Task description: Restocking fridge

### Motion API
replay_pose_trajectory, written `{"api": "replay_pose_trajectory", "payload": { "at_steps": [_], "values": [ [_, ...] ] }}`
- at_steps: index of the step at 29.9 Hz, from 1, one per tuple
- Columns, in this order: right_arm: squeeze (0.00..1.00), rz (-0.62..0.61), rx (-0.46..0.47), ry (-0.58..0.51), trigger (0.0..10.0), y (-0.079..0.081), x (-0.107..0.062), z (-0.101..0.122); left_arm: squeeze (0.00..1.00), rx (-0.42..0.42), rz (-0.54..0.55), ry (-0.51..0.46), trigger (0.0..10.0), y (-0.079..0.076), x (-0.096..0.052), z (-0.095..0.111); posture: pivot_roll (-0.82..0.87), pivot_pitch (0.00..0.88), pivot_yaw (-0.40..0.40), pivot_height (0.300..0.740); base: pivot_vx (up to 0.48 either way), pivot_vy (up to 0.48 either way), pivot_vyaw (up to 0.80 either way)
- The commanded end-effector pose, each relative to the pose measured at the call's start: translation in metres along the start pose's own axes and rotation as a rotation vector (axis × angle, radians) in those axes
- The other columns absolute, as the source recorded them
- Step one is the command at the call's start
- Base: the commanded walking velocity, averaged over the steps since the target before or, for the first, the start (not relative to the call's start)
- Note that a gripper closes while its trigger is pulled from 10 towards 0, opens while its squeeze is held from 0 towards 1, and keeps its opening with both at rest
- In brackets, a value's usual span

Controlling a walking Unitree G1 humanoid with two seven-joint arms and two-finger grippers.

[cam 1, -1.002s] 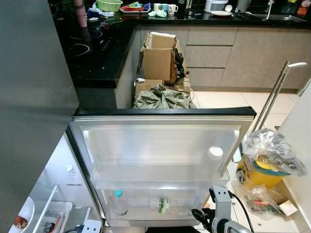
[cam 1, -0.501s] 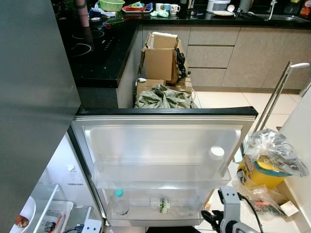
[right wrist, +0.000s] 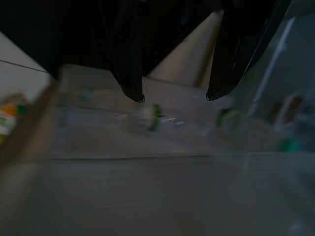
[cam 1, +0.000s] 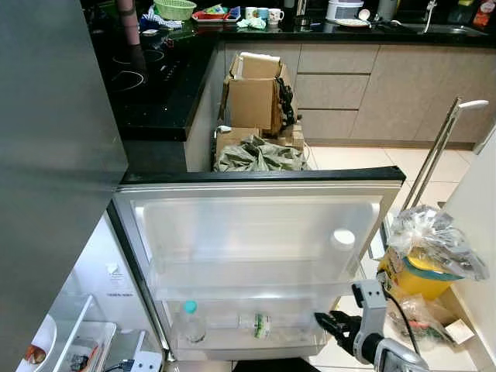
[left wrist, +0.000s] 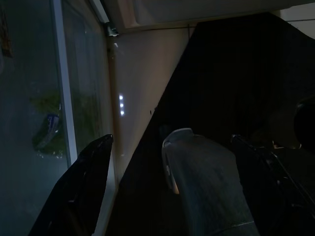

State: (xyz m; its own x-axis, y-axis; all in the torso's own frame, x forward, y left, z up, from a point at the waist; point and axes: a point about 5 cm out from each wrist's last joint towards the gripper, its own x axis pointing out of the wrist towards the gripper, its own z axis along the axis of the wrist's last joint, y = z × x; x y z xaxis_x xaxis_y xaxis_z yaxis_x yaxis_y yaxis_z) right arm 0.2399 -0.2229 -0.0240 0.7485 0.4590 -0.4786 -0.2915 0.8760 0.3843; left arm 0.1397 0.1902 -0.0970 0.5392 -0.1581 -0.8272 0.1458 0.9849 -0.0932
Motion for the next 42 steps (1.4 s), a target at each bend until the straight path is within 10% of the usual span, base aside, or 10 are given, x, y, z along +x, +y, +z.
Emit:
{"api": "replay_pose_trajectory", "payload": {
  "at_steps": [1, 19, 42],
  "values": [
    [0.0, 0.079, -0.013, 0.036, 10.0, 0.003, -0.003, -0.004, 0.0, 0.001, 0.006, 0.017, 10.0, 0.002, -0.002, -0.005, -0.03, 0.006, 0.0, 0.74, 0.0, 0.0, 0.0],
    [0.0, 0.757, 0.013, 0.128, 10.0, 0.048, -0.016, -0.007, 0.0, 0.0, 0.001, 0.031, 10.0, 0.0, -0.002, -0.009, -0.04, 0.01, 0.001, 0.74, 0.0, 0.0, 0.0],
    [0.0, 0.248, -0.457, 0.065, 10.0, 0.017, 0.004, 0.065, 0.0, -0.001, -0.001, 0.036, 10.0, 0.0, -0.003, -0.012, -0.04, 0.011, -0.004, 0.74, 0.0, 0.0, 0.0]
  ]
}}
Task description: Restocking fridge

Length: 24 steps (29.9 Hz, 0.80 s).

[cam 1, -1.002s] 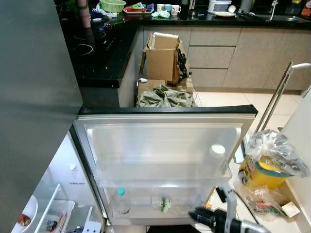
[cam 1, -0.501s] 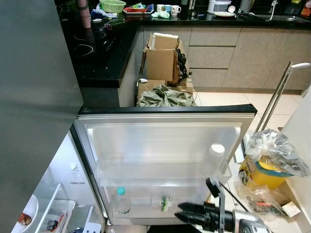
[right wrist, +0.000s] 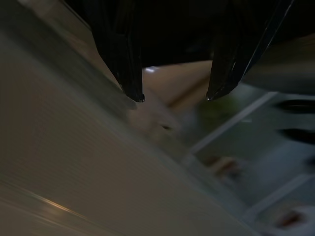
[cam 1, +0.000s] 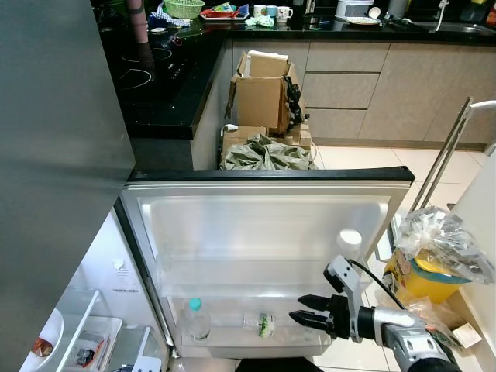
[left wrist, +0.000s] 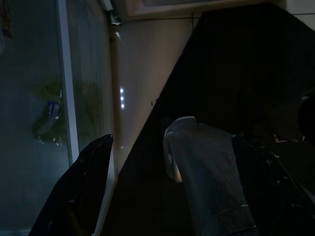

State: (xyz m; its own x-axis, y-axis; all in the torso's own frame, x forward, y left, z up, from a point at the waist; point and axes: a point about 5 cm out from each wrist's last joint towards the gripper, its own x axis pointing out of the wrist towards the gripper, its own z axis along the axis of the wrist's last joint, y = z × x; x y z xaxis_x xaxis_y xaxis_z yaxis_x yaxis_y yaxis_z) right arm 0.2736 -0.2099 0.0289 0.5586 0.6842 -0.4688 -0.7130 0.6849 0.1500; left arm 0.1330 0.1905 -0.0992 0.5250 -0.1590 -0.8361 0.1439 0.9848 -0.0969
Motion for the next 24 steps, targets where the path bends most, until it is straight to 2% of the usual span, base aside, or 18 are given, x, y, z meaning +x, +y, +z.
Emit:
{"api": "replay_pose_trajectory", "payload": {
  "at_steps": [1, 4, 7, 11, 17, 18, 20, 23, 24],
  "values": [
    [0.0, -0.111, -0.032, -0.011, 10.0, -0.012, -0.004, 0.006, 0.0, 0.002, 0.002, 0.018, 10.0, 0.0, -0.001, -0.005, -0.04, 0.011, -0.004, 0.74, 0.0, 0.0, 0.0],
    [0.0, -0.153, -0.038, -0.013, 10.0, -0.015, -0.005, 0.008, 0.0, 0.002, 0.002, 0.017, 10.0, 0.0, -0.001, -0.005, -0.04, 0.011, -0.004, 0.74, 0.0, 0.0, 0.0],
    [0.0, -0.256, -0.061, 0.011, 10.0, -0.024, -0.006, 0.009, 0.0, 0.002, 0.004, 0.019, 10.0, 0.001, -0.001, -0.005, -0.04, 0.012, -0.003, 0.74, 0.0, 0.0, 0.0],
    [0.0, -0.247, -0.052, 0.011, 10.0, -0.022, -0.003, 0.006, 0.0, 0.002, 0.004, 0.018, 10.0, 0.001, -0.002, -0.005, -0.04, 0.01, -0.003, 0.74, 0.0, 0.0, 0.0],
    [0.0, -0.206, 0.029, 0.085, 10.0, -0.008, 0.002, -0.022, 0.0, 0.006, 0.003, 0.017, 10.0, 0.001, -0.001, -0.004, -0.04, 0.008, -0.004, 0.74, 0.0, 0.0, 0.0],
    [0.0, -0.228, 0.062, 0.132, 10.0, -0.003, 0.002, -0.038, 0.0, 0.007, 0.001, 0.017, 10.0, 0.001, -0.001, -0.004, -0.04, 0.006, -0.006, 0.74, 0.0, 0.0, 0.0],
    [0.0, -0.238, 0.074, 0.145, 10.0, -0.002, 0.001, -0.042, 0.0, 0.007, 0.001, 0.017, 10.0, 0.001, -0.001, -0.004, -0.04, 0.006, -0.006, 0.74, 0.0, 0.0, 0.0],
    [0.0, -0.303, 0.153, 0.167, 10.0, 0.003, 0.0, -0.06, 0.0, 0.01, -0.002, 0.018, 10.0, 0.0, -0.001, -0.004, -0.04, 0.005, -0.003, 0.74, 0.0, 0.0, 0.0],
    [0.0, -0.303, 0.153, 0.167, 10.0, 0.003, 0.0, -0.06, 0.0, 0.01, -0.002, 0.018, 10.0, 0.0, -0.001, -0.004, -0.04, 0.005, -0.003, 0.74, 0.0, 0.0, 0.0]
  ]
}}
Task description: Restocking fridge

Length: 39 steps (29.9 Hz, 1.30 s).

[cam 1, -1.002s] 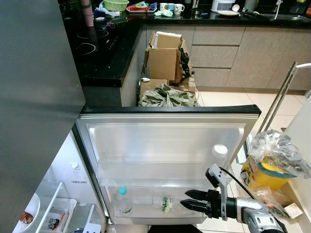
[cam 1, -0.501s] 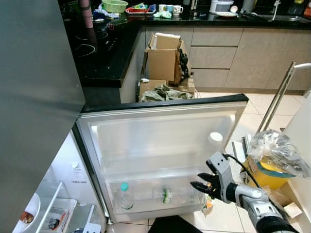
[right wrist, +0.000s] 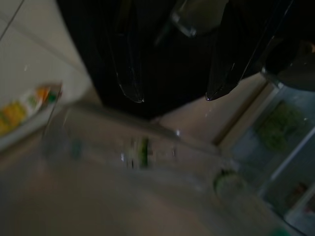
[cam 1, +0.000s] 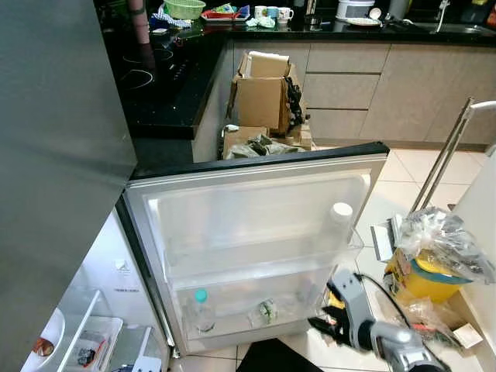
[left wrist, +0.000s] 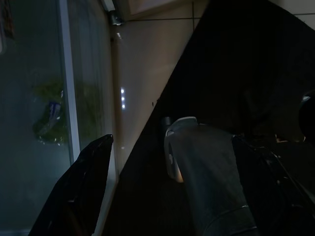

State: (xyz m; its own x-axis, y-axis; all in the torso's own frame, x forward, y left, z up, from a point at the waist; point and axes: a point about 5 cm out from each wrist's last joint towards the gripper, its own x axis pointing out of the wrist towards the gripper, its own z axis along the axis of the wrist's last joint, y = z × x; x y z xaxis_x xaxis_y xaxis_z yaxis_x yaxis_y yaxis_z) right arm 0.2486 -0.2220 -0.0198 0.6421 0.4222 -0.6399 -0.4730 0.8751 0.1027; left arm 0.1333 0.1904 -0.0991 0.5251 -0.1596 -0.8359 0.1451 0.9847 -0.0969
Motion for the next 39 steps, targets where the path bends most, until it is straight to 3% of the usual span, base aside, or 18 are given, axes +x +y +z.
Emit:
{"api": "replay_pose_trajectory", "payload": {
  "at_steps": [1, 7, 9, 15, 24, 39],
  "values": [
    [0.0, -0.025, 0.026, 0.005, 10.0, 0.001, 0.0, -0.005, 0.0, 0.01, -0.002, 0.019, 10.0, 0.0, -0.001, -0.004, -0.04, 0.005, -0.003, 0.74, 0.0, 0.0, 0.0],
    [0.0, -0.072, 0.115, 0.004, 10.0, 0.003, 0.001, -0.015, 0.0, 0.012, -0.003, 0.019, 10.0, 0.0, -0.001, -0.003, -0.04, 0.003, -0.002, 0.74, 0.0, 0.0, 0.0],
    [0.0, -0.128, 0.178, 0.033, 10.0, 0.006, 0.002, -0.027, 0.0, 0.012, -0.002, 0.016, 10.0, -0.001, 0.0, -0.002, -0.04, 0.005, -0.003, 0.74, 0.0, 0.0, 0.0],
    [0.0, -0.169, 0.238, 0.09, 10.0, 0.014, 0.0, -0.048, 0.0, 0.009, -0.001, 0.015, 10.0, -0.002, 0.001, -0.001, -0.04, 0.007, -0.004, 0.74, 0.0, 0.0, 0.0],
    [0.0, -0.175, 0.236, 0.086, 10.0, 0.013, 0.002, -0.043, 0.0, 0.011, 0.0, 0.021, 10.0, -0.002, 0.0, -0.003, -0.04, 0.008, -0.001, 0.74, 0.0, 0.0, 0.0],
    [0.0, -0.139, 0.173, 0.021, 10.0, 0.01, 0.009, -0.019, 0.0, 0.009, 0.0, 0.015, 10.0, -0.003, 0.001, -0.002, -0.05, 0.009, -0.004, 0.655, 0.0, 0.0, 0.0]
  ]
}}
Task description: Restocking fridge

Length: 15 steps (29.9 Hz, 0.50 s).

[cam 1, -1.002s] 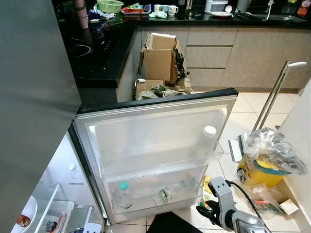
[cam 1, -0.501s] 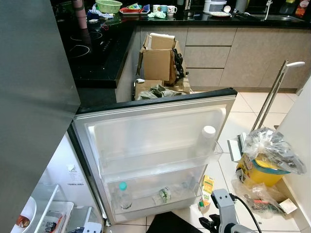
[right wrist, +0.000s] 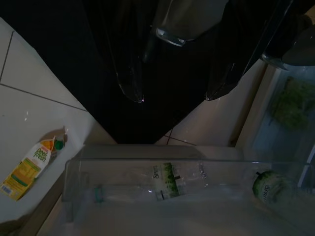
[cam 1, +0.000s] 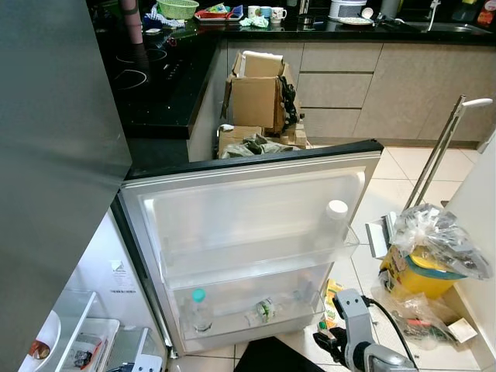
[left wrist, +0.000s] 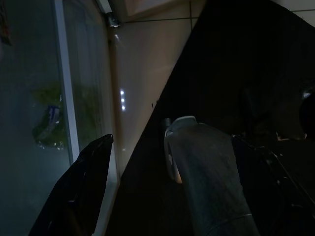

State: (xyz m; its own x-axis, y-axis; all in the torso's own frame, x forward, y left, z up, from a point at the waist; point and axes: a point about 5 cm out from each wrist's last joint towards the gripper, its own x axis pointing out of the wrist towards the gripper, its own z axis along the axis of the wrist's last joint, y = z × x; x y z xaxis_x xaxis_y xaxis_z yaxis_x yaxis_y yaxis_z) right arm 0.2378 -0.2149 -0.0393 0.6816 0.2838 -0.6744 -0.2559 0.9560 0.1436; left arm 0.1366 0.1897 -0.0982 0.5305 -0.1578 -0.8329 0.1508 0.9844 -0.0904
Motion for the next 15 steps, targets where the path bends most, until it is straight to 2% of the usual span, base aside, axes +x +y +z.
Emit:
{"api": "replay_pose_trajectory", "payload": {
  "at_steps": [1, 9, 15],
  "values": [
    [0.0, 0.01, -0.012, -0.003, 10.0, 0.001, 0.001, 0.002, 0.0, 0.001, -0.002, 0.021, 10.0, -0.002, 0.0, -0.005, -0.05, 0.009, -0.003, 0.65, 0.0, 0.0, 0.0],
    [0.0, 0.011, -0.015, -0.036, 10.0, -0.001, 0.001, 0.01, 0.0, -0.004, 0.001, 0.002, 10.0, -0.002, 0.001, -0.001, -0.05, 0.01, -0.005, 0.605, 0.0, 0.0, 0.0],
    [0.0, 0.008, -0.01, -0.067, 10.0, -0.003, 0.001, 0.016, 0.0, -0.037, -0.037, -0.135, 10.0, -0.004, 0.004, 0.026, -0.05, 0.011, -0.004, 0.597, 0.0, 0.0, 0.0]
  ]
}}
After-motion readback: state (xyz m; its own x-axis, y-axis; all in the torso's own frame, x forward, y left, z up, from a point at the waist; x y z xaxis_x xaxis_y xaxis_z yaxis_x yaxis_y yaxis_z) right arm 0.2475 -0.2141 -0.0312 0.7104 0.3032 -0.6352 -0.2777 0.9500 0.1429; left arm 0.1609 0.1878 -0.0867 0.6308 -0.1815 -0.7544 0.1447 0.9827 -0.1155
